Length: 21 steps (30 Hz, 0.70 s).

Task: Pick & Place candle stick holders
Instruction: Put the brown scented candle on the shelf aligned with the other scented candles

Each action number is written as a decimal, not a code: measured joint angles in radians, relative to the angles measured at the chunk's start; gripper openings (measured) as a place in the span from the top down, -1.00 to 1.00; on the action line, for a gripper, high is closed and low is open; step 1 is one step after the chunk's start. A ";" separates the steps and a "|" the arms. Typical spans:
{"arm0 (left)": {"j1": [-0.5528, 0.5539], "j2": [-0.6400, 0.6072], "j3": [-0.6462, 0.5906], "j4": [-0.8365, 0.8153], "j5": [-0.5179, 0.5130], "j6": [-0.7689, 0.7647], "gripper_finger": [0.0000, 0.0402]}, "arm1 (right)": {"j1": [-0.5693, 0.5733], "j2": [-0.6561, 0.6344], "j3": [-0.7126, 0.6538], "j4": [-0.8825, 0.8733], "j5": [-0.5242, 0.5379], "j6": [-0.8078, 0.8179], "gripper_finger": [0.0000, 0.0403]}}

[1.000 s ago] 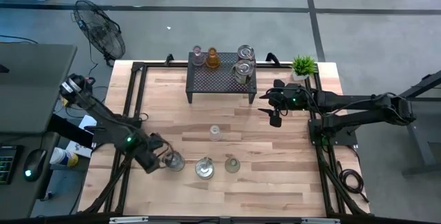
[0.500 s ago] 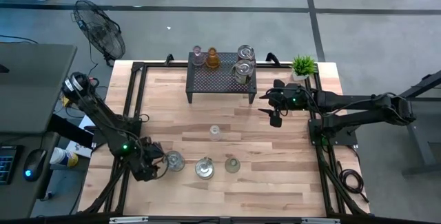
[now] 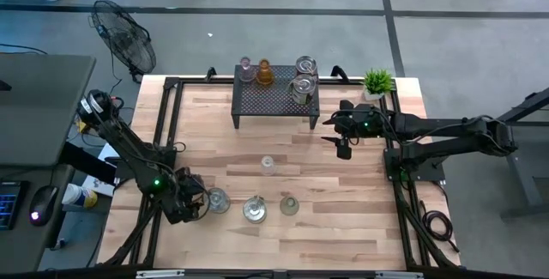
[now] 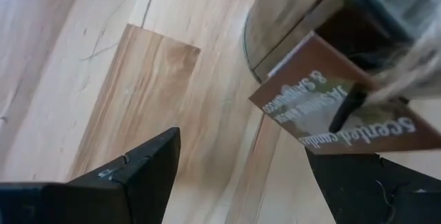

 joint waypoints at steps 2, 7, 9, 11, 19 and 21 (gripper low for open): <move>0.000 0.000 0.000 0.001 -0.016 -0.026 -0.52 | 0.000 0.000 0.000 -0.001 -0.001 -0.004 -0.11; 0.000 0.000 0.000 -0.010 -0.013 -0.171 -0.52 | 0.000 0.000 0.000 -0.009 -0.006 -0.005 -0.11; 0.000 0.000 0.000 -0.008 -0.005 -0.223 -0.52 | 0.000 0.000 0.000 -0.010 -0.008 -0.005 -0.11; 0.000 0.000 0.000 -0.006 -0.002 -0.286 -0.52 | 0.000 0.000 0.000 -0.010 -0.013 -0.007 -0.11; 0.001 -0.005 0.010 -0.047 0.076 -0.764 -0.52 | 0.000 0.000 0.000 -0.017 -0.025 -0.014 -0.11; 0.001 -0.023 0.010 -0.042 0.116 -0.818 -0.52 | 0.000 0.000 0.000 -0.019 -0.029 -0.015 -0.11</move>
